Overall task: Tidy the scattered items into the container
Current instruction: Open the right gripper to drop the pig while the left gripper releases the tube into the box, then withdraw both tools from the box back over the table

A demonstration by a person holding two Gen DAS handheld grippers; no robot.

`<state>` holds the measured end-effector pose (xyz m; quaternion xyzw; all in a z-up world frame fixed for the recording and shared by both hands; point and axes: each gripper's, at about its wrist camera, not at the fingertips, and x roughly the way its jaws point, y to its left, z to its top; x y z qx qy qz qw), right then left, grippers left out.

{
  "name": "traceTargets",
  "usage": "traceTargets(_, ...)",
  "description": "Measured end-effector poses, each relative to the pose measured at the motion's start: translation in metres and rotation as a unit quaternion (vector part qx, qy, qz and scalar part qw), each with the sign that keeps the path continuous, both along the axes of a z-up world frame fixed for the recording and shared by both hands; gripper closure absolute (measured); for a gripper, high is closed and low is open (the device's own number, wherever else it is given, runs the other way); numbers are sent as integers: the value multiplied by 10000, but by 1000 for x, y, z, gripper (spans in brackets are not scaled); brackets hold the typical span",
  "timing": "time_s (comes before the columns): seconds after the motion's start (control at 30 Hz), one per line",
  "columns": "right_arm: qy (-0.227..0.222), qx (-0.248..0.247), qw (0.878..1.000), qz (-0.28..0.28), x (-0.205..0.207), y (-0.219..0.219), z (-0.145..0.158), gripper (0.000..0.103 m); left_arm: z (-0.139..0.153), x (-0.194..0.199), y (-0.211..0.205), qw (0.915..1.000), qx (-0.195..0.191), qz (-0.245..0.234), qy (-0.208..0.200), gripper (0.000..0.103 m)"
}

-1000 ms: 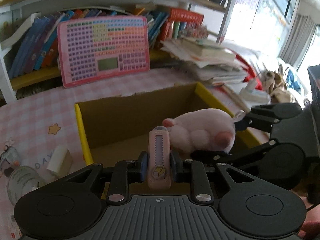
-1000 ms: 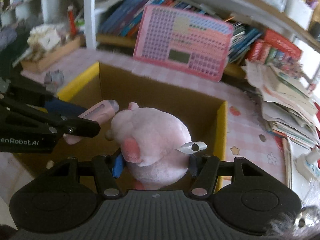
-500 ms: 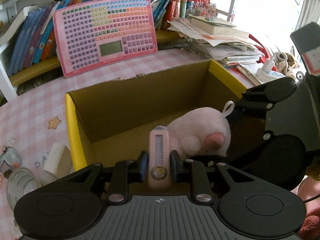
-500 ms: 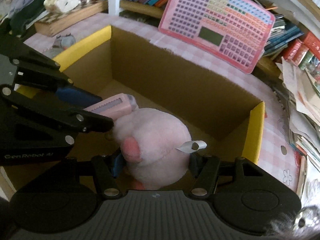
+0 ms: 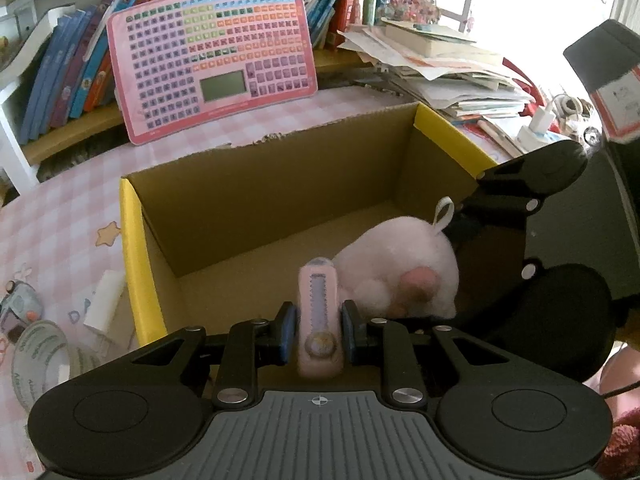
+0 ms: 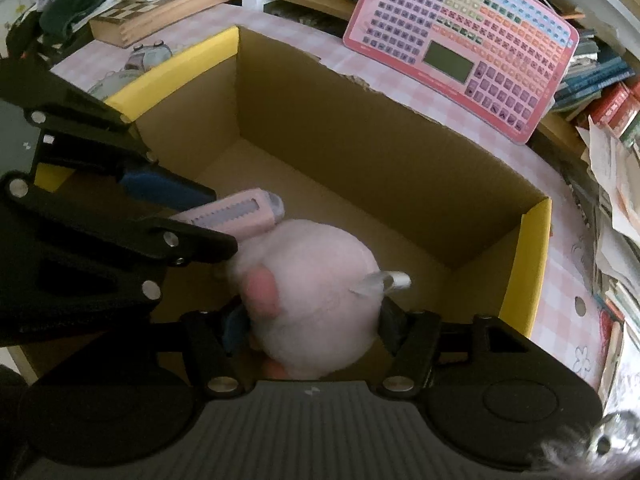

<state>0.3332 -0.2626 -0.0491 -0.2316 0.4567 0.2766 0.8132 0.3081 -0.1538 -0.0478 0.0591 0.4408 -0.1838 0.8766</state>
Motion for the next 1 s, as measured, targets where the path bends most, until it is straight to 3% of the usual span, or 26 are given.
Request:
traceTargets(0.27,-221,13,9997,-48,-4,-3,7,25,9,-6,2,9996,95,34,-262,65)
traceTargets(0.3,-258,56,9996,-53,-6,-5,10,24,12,-8,4,9994,105,59,-327,58)
traceTargets(0.33,-296,93,9995,-64,-7,-6,13,23,15,-9,6,9989,144,135,-419,43)
traceTargets(0.4,-382,194,9990,-107,-10,-10,19,21,23,-13,12,9975,163,294,-618,28)
traceTargets(0.73,-932,764,9914,-519,-31,-25,57,20,56,-36,38,9923,-128,675,-1033,16)
traceTargets(1.0,-1537,1149,9760,-1033,-63,-31,84,20,76,-72,59,9866,-366,845,-1350,10)
